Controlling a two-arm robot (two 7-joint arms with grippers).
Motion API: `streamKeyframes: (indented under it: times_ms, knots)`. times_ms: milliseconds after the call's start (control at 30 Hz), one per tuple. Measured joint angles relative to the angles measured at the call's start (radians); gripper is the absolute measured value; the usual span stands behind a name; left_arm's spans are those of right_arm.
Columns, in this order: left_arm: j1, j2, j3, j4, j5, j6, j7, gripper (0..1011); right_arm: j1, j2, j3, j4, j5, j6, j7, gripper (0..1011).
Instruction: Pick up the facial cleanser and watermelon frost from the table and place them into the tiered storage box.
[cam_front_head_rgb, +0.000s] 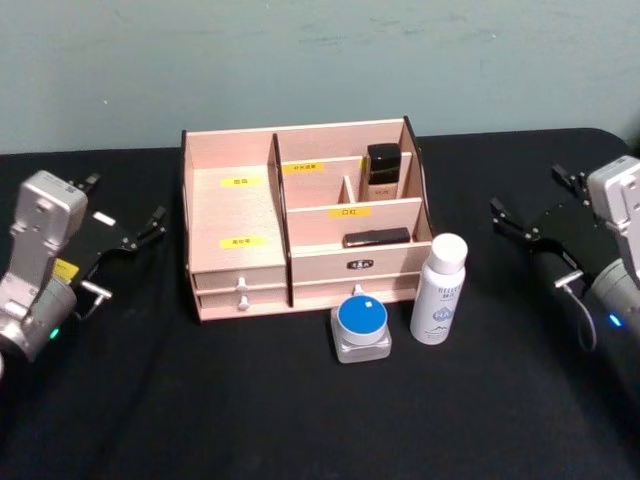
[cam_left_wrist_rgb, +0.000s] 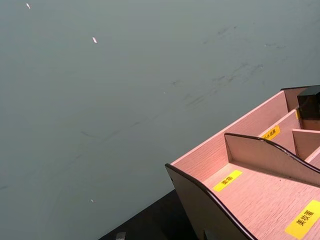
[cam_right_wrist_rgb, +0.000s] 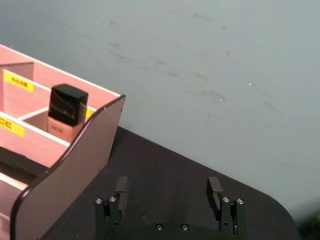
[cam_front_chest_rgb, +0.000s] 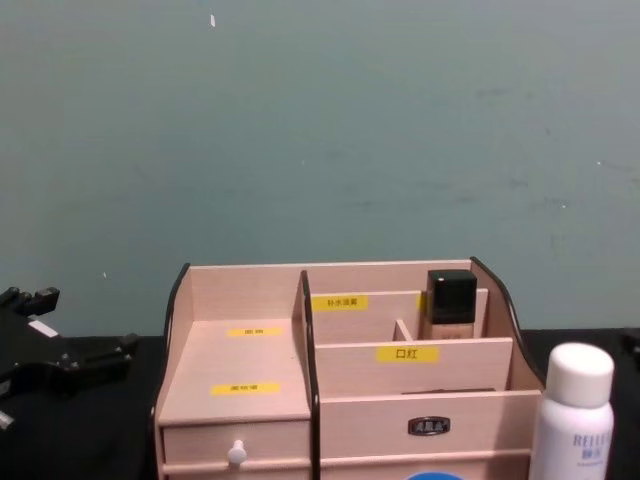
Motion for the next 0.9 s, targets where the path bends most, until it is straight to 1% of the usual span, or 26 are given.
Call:
streamKeyframes:
  times_ms: [100,200,300,333,367,467,533,600,633,767,833,867,900]
  knots:
    - [0.0,0.0,0.0,0.0,0.0,0.0,0.0,1010,-0.027,0.021,0.027,-0.049,0.016,0.006,0.018,1000]
    - [0.0,0.0,0.0,0.0,0.0,0.0,0.0,1010,-0.047,0.037,0.045,-0.088,0.03,0.016,0.029,1000]
    - [0.0,0.0,0.0,0.0,0.0,0.0,0.0,1010,-0.08,0.069,0.073,-0.156,0.05,0.054,0.05,1000]
    - [0.0,0.0,0.0,0.0,0.0,0.0,0.0,1009,-0.08,0.069,0.073,-0.156,0.05,0.054,0.05,1000]
    - [0.0,0.0,0.0,0.0,0.0,0.0,0.0,1010,-0.093,0.084,0.082,-0.184,0.055,0.075,0.059,1000]
    - [0.0,0.0,0.0,0.0,0.0,0.0,0.0,1010,-0.115,0.111,0.097,-0.231,0.059,0.108,0.069,1000]
    - [0.0,0.0,0.0,0.0,0.0,0.0,0.0,1010,-0.15,0.148,0.124,-0.298,0.069,0.153,0.078,1000]
    - [0.0,0.0,0.0,0.0,0.0,0.0,0.0,1010,-0.17,0.165,0.139,-0.331,0.075,0.172,0.083,1000]
    - [0.0,0.0,0.0,0.0,0.0,0.0,0.0,1009,-0.189,0.183,0.153,-0.36,0.082,0.19,0.089,1000]
    - [0.0,0.0,0.0,0.0,0.0,0.0,0.0,1010,-0.227,0.215,0.182,-0.42,0.09,0.222,0.097,1000]
    - [0.0,0.0,0.0,0.0,0.0,0.0,0.0,1010,-0.27,0.242,0.217,-0.478,0.101,0.244,0.103,1000]
    - [0.0,0.0,0.0,0.0,0.0,0.0,0.0,1010,-0.27,0.242,0.217,-0.478,0.101,0.244,0.103,1000]
    - [0.0,0.0,0.0,0.0,0.0,0.0,0.0,1010,-0.294,0.253,0.237,-0.506,0.112,0.252,0.107,1000]
